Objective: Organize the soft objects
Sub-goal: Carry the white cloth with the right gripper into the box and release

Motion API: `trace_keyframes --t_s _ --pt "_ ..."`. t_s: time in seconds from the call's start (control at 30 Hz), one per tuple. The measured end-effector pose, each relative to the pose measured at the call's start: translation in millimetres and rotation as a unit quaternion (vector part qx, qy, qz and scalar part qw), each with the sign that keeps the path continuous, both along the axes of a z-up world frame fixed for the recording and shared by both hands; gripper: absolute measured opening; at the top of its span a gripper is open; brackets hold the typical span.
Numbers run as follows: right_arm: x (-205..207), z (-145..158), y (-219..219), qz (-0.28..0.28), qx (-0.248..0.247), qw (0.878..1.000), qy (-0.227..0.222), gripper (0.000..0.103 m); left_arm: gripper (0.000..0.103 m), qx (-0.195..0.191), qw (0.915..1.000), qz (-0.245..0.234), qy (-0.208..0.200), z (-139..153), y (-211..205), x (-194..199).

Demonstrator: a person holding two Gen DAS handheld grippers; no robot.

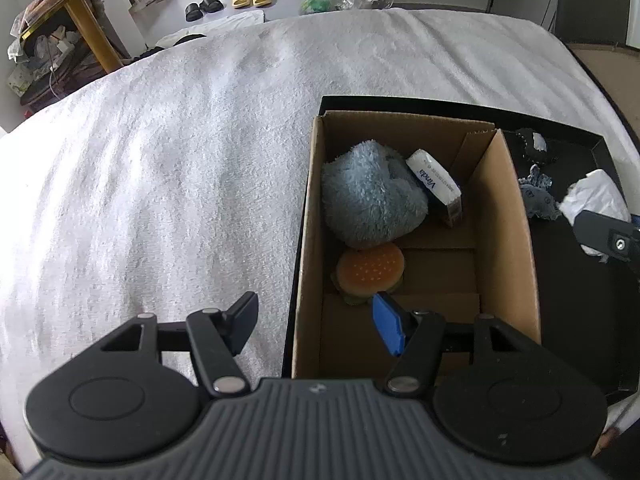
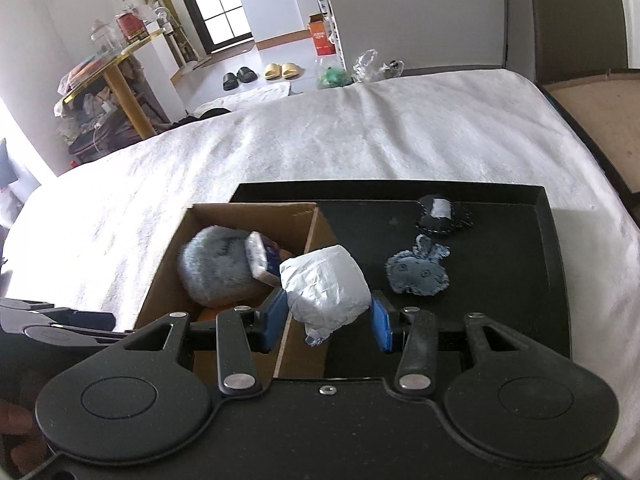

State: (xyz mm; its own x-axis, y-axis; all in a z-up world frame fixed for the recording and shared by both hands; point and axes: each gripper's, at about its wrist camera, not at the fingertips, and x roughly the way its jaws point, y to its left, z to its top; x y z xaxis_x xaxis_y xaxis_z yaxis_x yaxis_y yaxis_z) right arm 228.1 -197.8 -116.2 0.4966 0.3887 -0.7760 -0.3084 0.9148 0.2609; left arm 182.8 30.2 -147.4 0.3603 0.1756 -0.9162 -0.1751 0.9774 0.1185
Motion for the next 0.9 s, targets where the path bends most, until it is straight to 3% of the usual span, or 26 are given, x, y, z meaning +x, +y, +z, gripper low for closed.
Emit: trace_keyframes --t_s 0.3,0.5,0.77,0.9 --pt "-0.8 3.5 21.9 0.01 -0.012 1.0 -0.001 0.044 0.058 -0.039 0.9992 0.009 -0.002 -10.3 15.0 -3.1" --pt "-1.8 -0.6 35.0 0.015 -0.021 1.0 0.002 0.044 0.05 -0.052 0.9986 0.008 0.0 -17.8 22.9 -3.2" --pt "0.2 -7.9 52.2 0.023 -0.032 0.999 0.011 0.044 0.013 -0.078 0.9969 0.005 0.012 -27.1 33.0 0.3" --pt "1.6 -9.7 60.3 0.028 -0.035 0.999 0.012 0.044 0.008 -0.079 0.9968 0.004 0.012 -28.7 37.9 0.1"
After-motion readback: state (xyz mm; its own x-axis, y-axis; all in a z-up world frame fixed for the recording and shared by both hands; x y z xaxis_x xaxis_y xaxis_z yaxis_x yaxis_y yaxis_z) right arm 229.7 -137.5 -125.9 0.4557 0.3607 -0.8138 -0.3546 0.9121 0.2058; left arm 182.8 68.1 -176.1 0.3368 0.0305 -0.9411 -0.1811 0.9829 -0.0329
